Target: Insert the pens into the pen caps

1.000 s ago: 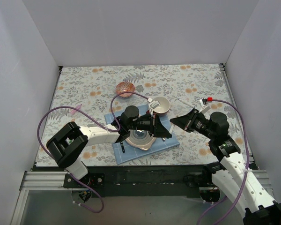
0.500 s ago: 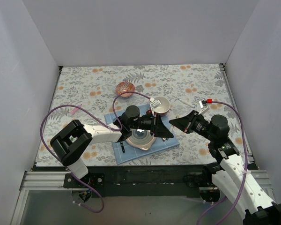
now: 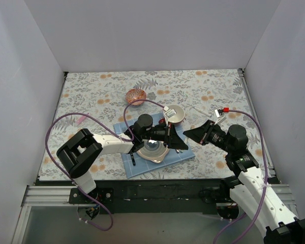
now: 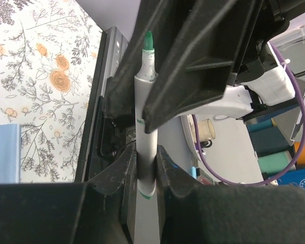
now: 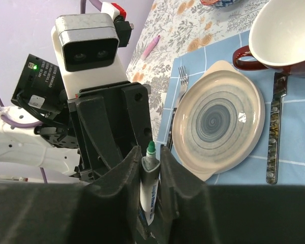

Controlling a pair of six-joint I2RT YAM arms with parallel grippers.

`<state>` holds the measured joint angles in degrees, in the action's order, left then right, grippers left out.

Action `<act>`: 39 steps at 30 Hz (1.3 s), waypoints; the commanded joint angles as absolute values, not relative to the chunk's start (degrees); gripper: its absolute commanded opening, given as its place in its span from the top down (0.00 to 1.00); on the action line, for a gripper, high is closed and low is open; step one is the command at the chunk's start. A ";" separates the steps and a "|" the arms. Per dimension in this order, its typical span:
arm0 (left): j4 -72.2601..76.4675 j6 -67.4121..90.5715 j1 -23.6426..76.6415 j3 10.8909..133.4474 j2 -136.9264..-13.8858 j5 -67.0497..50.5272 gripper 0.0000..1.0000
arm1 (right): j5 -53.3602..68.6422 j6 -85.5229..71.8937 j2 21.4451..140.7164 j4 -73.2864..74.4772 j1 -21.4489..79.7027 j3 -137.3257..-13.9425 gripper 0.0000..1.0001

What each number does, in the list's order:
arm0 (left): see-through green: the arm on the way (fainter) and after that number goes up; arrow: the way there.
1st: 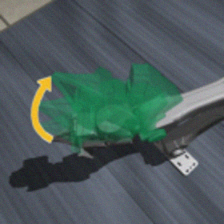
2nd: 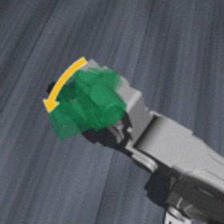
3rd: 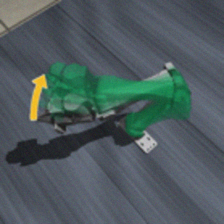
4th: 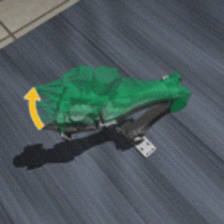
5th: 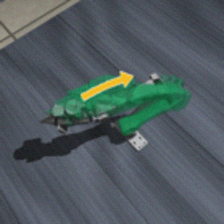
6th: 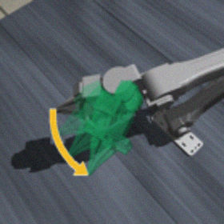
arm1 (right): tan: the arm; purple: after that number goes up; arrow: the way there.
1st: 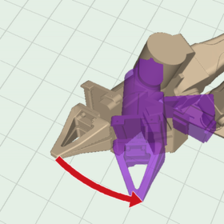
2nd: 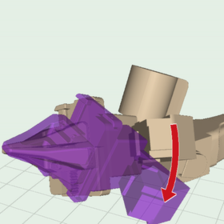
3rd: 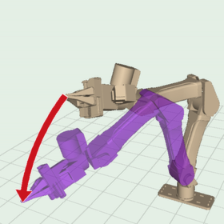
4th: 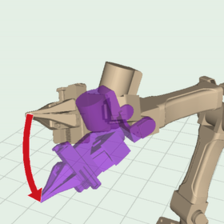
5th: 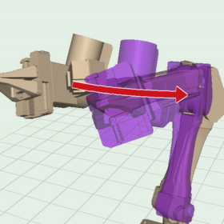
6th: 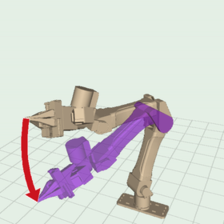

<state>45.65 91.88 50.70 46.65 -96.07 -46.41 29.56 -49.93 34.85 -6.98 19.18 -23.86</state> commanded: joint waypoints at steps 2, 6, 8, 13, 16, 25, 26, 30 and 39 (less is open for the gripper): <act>41.14 88.16 50.36 48.69 -92.55 -45.70 1.00 | 31.37 -46.85 36.38 -8.26 19.25 -27.07 0.59; 38.68 87.10 50.27 48.60 -91.32 -44.04 1.00 | 32.61 -46.41 36.83 -8.79 19.34 -27.07 0.48; 36.31 85.18 49.92 48.60 -89.23 -42.90 1.00 | 32.96 -46.06 36.13 -8.53 19.25 -27.68 0.44; 22.52 77.62 49.13 47.29 -82.89 -34.21 1.00 | 33.57 -43.77 35.68 -7.56 19.34 -29.18 0.41; 16.97 74.10 49.04 47.29 -79.64 -32.79 1.00 | 35.32 -44.29 36.47 -10.89 19.25 -27.95 0.41; 8.79 72.94 48.96 47.81 -73.65 -29.27 1.00 | 39.03 -47.38 38.49 -28.20 21.97 -25.93 0.43; 8.79 73.82 48.96 47.90 -73.83 -29.27 1.00 | 38.76 -47.11 38.76 -28.39 22.15 -25.93 0.44; 9.14 74.62 48.96 48.95 -75.23 -29.36 1.00 | 37.88 -45.79 39.81 -28.30 22.41 -26.02 0.44; 12.30 74.62 48.96 51.33 -78.05 -31.20 1.00 | 39.02 -45.88 43.33 -29.97 22.59 -26.81 0.43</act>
